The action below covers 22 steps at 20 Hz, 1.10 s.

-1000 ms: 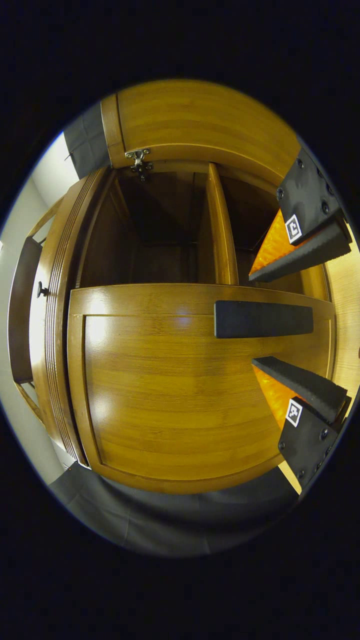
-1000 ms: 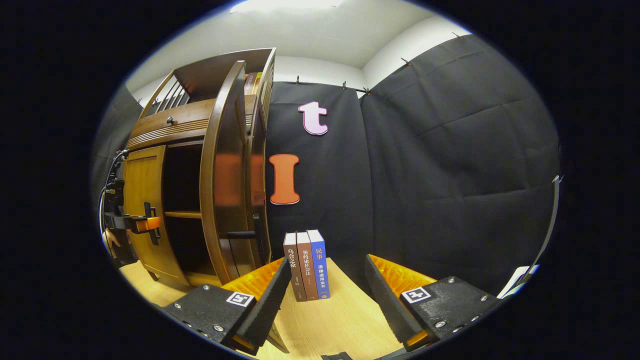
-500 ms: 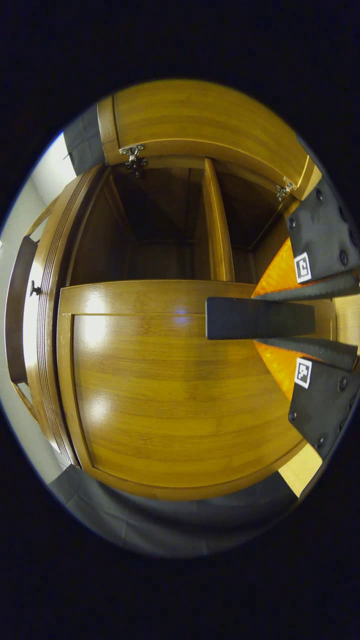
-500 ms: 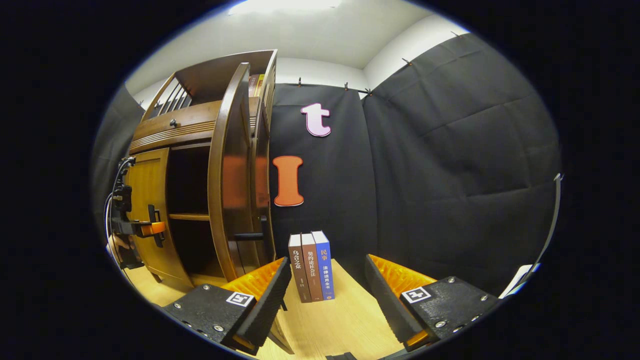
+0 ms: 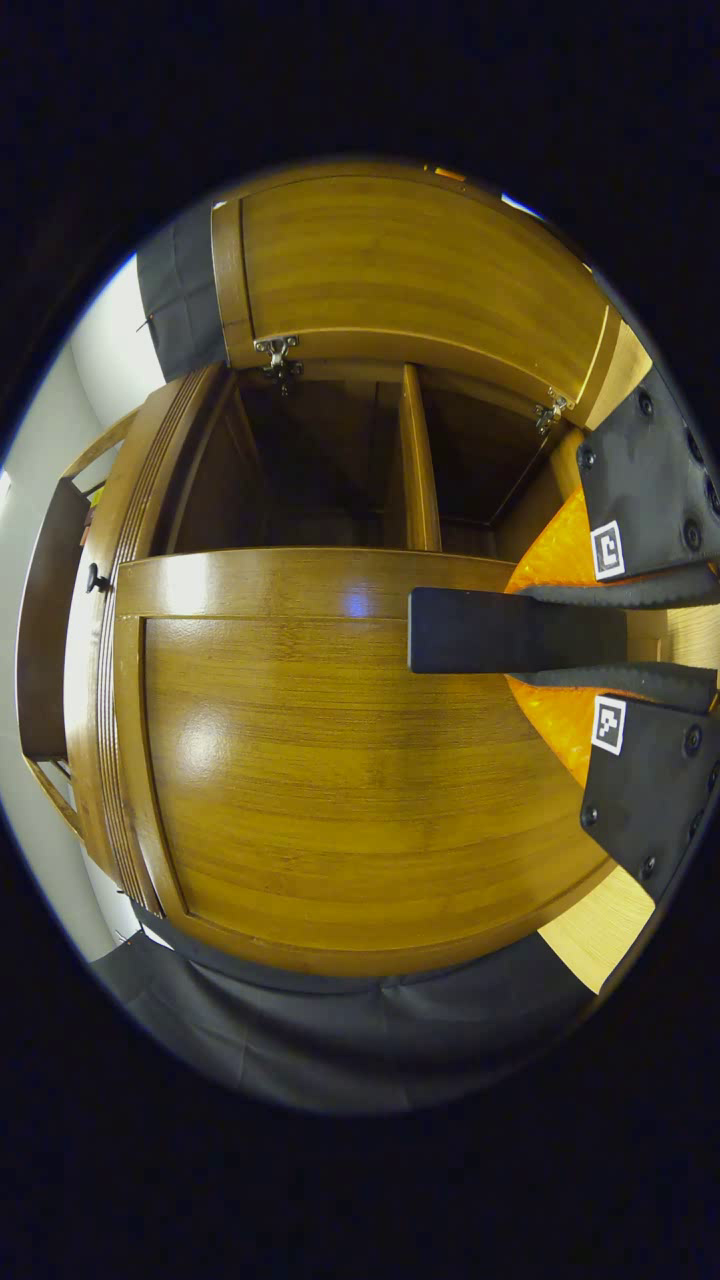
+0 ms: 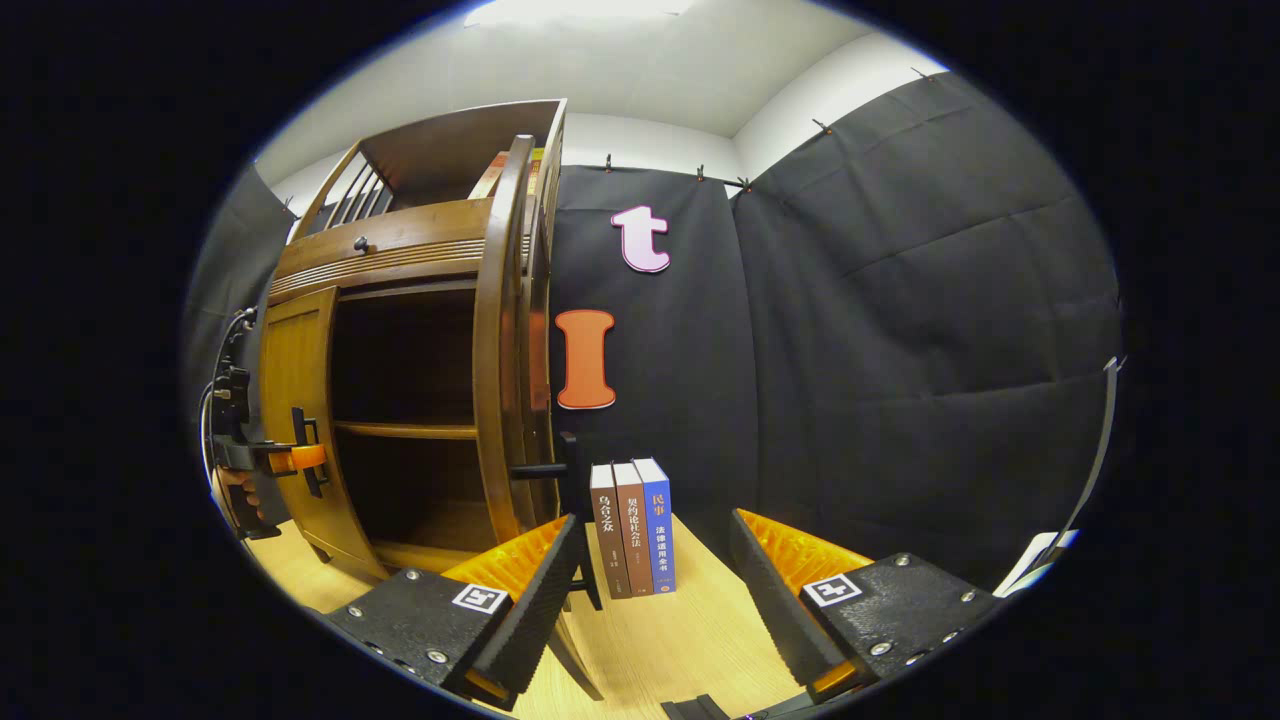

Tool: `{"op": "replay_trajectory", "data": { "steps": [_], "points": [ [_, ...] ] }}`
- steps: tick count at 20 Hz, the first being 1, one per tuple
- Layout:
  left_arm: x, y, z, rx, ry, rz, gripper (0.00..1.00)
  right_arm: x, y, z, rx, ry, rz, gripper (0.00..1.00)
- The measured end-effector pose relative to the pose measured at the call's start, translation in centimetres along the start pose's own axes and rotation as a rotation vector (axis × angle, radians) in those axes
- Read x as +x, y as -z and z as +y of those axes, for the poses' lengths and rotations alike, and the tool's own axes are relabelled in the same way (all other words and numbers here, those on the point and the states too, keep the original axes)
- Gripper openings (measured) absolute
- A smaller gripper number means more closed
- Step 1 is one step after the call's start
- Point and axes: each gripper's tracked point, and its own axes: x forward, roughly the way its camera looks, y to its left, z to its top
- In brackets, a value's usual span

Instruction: Open the right door of the double-door shoe cabinet with the right hand, and open the left door with the left hand.

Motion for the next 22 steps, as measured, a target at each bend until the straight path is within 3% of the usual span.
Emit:
{"op": "replay_trajectory", "data": {
  "steps": [1,2,3,4,7,8,9,17,20,21,22],
  "points": [
    [-0.9,0.0,0.1,0.002,0.007,0.001,0.27,-0.3,-0.3,0.2,-0.005,0.003,-0.003,1.0],
    [-1.7,0.0,0.3,0.007,0.016,0.003,0.28,-0.7,-0.6,0.4,-0.014,0.006,-0.007,0.92],
    [-2.4,-0.1,0.4,0.006,0.023,0.003,0.27,-1.0,-1.0,0.5,-0.023,0.008,-0.013,1.0],
    [-3.2,-0.1,0.6,0.005,0.027,0.005,0.27,-1.4,-1.5,0.8,-0.026,0.007,-0.019,0.92],
    [-6.1,-0.3,1.5,0.011,0.032,0.006,0.29,-2.3,-2.6,1.4,-0.025,0.001,-0.034,0.92],
    [-6.8,-0.3,1.7,0.016,0.033,0.006,0.29,-2.7,-2.9,2.0,-0.019,-0.011,-0.038,1.0],
    [-7.6,-0.3,1.9,0.015,0.033,0.008,0.3,-3.1,-3.1,2.7,-0.014,-0.024,-0.04,0.92],
    [-13.0,-0.4,4.4,0.017,0.025,-0.003,0.28,-5.2,-3.5,9.5,-0.025,-0.127,-0.036,0.91],
    [-15.3,-0.7,6.1,0.019,0.013,-0.004,0.27,-5.5,-3.7,11.7,-0.019,-0.159,-0.041,1.0],
    [-16.1,-0.8,6.8,0.02,0.008,-0.005,0.28,-5.5,-3.6,12.5,-0.018,-0.171,-0.038,0.8],
    [-16.8,-0.9,7.5,0.015,0.005,-0.005,0.29,-5.6,-3.7,13.1,-0.017,-0.181,-0.035,1.0]
  ]
}}
